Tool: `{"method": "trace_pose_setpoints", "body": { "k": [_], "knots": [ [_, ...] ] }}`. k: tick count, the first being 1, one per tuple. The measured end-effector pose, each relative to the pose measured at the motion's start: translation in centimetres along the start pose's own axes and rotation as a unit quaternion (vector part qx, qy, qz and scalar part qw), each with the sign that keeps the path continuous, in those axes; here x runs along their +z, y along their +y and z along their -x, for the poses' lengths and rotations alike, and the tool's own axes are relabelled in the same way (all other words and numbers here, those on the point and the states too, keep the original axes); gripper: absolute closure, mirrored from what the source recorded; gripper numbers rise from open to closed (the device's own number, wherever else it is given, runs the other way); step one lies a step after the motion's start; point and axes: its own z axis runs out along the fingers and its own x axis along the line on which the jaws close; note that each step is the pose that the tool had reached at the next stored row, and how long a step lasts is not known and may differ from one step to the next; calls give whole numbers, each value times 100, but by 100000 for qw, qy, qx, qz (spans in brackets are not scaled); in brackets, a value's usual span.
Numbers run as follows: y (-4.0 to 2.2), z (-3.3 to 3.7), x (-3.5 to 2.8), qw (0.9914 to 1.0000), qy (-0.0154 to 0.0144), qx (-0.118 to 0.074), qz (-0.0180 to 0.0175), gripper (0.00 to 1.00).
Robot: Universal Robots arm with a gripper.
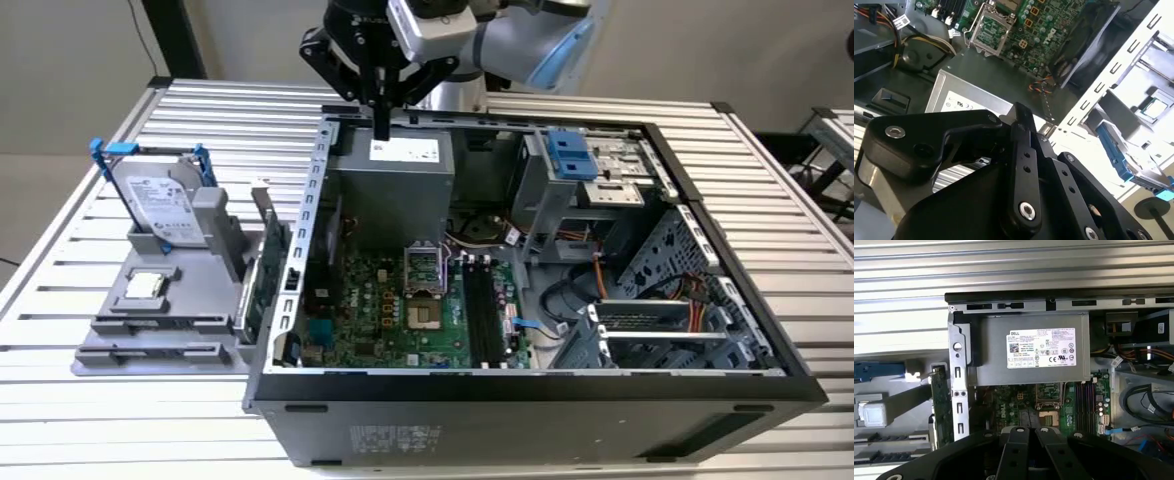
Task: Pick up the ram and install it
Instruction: 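Reach for the ram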
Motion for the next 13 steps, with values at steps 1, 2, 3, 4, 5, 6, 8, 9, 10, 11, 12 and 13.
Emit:
{"method": "trace_pose_setpoints", "body": {
  "k": [1, 2, 3, 4, 5, 6, 8, 9, 10, 11, 12, 13],
  "knots": [
    [-1, -12, -1, 100000, 3, -4, -4, 100],
    [-2, -26, -1, 100000, 1, -4, 0, 100],
    [-3, -44, -1, 100000, -14, -16, 4, 100],
    [-4, -59, -1, 100000, -15, -28, 1, 100],
    [-5, -74, -1, 100000, -16, -45, 4, 100],
    [-6, -93, -2, 100000, -13, -60, 1, 100],
    [-11, -156, -3, 100000, -22, -83, 2, 100],
    [-13, -190, -4, 100000, -28, -96, 6, 100],
    [-16, -224, -5, 100000, -29, -107, 7, 100],
    [-18, -256, -5, 100000, -35, -115, 8, 100],
    [-20, -288, -6, 100000, -41, -124, 8, 100],
    [-22, -317, -7, 100000, -41, -139, 10, 100]
  ]
}}
